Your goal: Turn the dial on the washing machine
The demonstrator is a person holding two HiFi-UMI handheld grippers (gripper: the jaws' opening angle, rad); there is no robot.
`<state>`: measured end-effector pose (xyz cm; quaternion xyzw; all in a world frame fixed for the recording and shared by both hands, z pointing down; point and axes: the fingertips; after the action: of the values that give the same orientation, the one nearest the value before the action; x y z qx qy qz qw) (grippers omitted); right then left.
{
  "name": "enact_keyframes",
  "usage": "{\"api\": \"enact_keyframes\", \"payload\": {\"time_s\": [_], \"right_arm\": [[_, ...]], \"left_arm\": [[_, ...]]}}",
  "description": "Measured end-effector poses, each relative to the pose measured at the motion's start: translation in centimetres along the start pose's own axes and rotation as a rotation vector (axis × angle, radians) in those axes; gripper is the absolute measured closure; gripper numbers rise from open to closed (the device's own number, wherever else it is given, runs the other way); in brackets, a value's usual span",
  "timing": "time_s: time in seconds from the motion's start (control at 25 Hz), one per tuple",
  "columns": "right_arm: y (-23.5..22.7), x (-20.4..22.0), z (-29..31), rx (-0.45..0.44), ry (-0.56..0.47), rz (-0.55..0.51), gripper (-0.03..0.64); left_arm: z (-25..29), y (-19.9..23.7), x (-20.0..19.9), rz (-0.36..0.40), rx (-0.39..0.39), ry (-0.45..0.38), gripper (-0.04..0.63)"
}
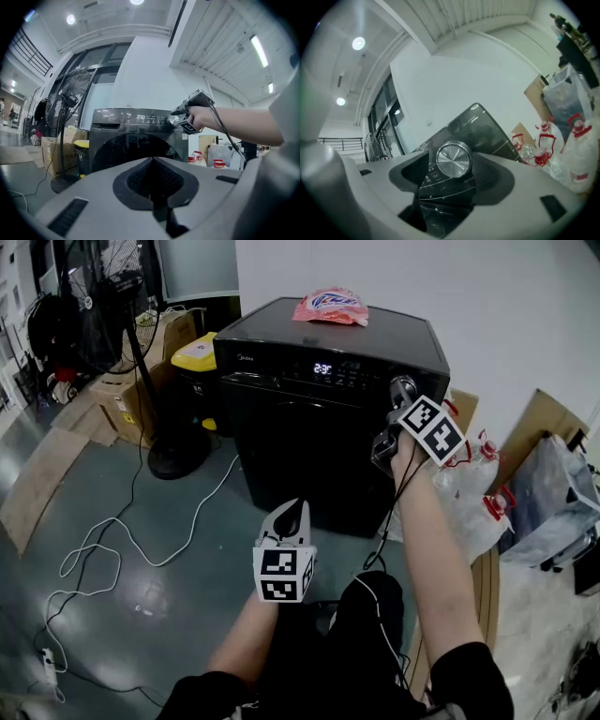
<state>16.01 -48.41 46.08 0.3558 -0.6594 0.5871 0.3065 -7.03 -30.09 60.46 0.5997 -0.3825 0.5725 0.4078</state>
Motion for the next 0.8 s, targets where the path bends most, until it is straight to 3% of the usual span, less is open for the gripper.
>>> {"api": "enact_keyframes", "payload": {"time_s": [0.2,0.4,0.56,0.8], "right_arm": [[2.7,-0.3,-5.8,-0.12,-0.151,-0.321,0.406],[3.2,2.3,-13.9,-0.169,-0.305,-0.607,0.617],[2.5,6.8,-17.9,-0.227,-0.239,-0.654,0.618],[2.4,11.1,-19.1,-0.295,-0.123,-0.617,0.618]], "left_arm": [[0.1,0.4,-0.3,-0.004,-0.003,-0.008,0.583],[0.4,0.4,-0.8,0.005,0.0,-0.016,0.583],[0.7,-0.2,-1.1,0.039,0.006,-0.019,0.583],[1.3,-0.7,-1.0,0.047,0.009,-0.016,0.583]]}}
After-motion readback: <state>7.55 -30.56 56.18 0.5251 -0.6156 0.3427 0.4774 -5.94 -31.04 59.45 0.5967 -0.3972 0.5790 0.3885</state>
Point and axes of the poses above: the fingertips, and each gripper's own axes: z forward along the fingers, y to its left, x out of its underside, and after that the axes turned 5 degrees about -y, right-handed
